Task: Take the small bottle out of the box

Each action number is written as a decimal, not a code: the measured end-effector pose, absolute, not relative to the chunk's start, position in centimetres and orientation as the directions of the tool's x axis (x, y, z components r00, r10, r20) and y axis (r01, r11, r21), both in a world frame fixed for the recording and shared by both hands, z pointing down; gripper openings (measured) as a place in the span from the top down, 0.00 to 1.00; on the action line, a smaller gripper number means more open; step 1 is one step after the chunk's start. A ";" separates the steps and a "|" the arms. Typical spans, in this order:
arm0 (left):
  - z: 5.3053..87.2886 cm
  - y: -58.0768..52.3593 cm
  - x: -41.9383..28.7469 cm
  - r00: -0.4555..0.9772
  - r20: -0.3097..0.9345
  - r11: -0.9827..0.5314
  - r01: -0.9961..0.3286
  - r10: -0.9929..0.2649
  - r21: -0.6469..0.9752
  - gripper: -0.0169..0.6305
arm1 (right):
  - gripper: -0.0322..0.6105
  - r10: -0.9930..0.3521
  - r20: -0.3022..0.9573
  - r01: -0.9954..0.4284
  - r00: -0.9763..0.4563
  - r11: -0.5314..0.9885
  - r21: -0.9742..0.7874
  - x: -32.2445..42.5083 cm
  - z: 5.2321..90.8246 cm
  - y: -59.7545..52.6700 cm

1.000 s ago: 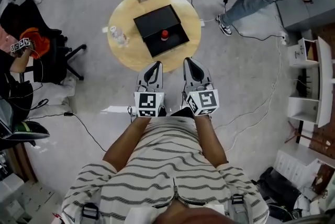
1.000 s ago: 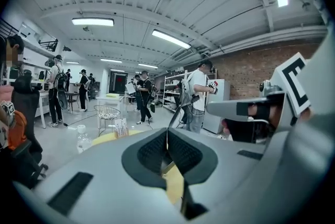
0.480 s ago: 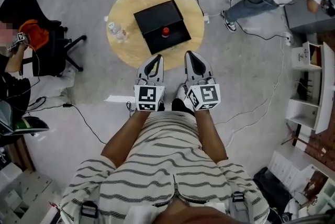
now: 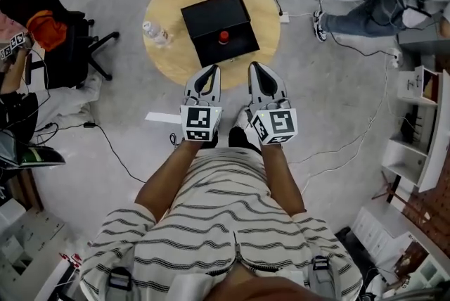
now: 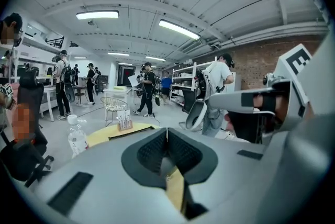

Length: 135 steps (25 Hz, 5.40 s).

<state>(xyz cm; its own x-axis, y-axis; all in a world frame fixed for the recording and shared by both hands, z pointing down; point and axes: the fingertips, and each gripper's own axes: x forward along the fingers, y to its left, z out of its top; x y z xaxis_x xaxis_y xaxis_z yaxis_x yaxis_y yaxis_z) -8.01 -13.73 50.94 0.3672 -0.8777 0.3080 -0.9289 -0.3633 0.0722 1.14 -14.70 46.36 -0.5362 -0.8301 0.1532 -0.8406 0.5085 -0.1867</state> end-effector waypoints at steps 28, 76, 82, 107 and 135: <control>58.1 -19.0 -7.2 0.294 0.431 -0.279 -0.955 -0.853 0.098 0.83 | 0.92 -0.795 0.262 -0.836 -0.547 0.499 -0.230 3.0 51.4 -14.3; 69.0 -26.6 -7.6 0.217 0.594 -0.189 -0.976 -0.775 0.110 0.70 | 0.92 -0.782 0.339 -0.853 -0.522 0.477 -0.213 4.9 53.9 -12.9; 69.2 -27.0 -7.3 0.207 0.589 -0.206 -0.976 -0.782 0.070 0.70 | 0.92 -0.778 0.345 -0.851 -0.526 0.482 -0.211 4.8 53.7 -12.8; 68.1 -28.2 -7.0 0.214 0.555 -0.212 -0.975 -0.804 0.068 0.74 | 0.92 -0.790 0.343 -0.861 -0.509 0.465 -0.206 5.6 54.2 -12.8; 57.6 -23.3 -7.3 0.233 0.452 -0.223 -0.972 -0.861 0.075 0.74 | 0.92 -0.817 0.250 -0.855 -0.519 0.493 -0.165 5.4 48.8 -12.1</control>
<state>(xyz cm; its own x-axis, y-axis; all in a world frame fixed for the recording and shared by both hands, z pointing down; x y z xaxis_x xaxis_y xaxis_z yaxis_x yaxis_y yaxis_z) -7.31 -23.33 57.59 0.2325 -0.8610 0.4523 -0.9719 -0.2231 0.0750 5.36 -12.11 48.81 -0.5193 -0.8173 0.2497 -0.8545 0.4926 -0.1647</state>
